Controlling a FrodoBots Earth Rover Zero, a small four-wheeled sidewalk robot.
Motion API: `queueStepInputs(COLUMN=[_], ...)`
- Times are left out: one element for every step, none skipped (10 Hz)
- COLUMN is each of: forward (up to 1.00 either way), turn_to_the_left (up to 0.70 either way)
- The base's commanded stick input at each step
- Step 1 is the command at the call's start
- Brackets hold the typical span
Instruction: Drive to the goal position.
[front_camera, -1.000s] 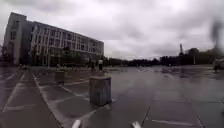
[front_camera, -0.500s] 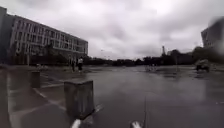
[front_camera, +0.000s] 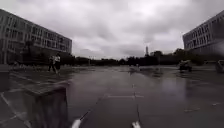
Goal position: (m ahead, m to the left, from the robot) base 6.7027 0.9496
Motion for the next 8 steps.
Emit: queueStepInputs(forward=[1.0,1.0,1.0,1.0,1.0,1.0,1.0,1.0], turn_to_the_left=[-0.13,0.0,0.0,0.0,0.0,0.0,0.0,0.0])
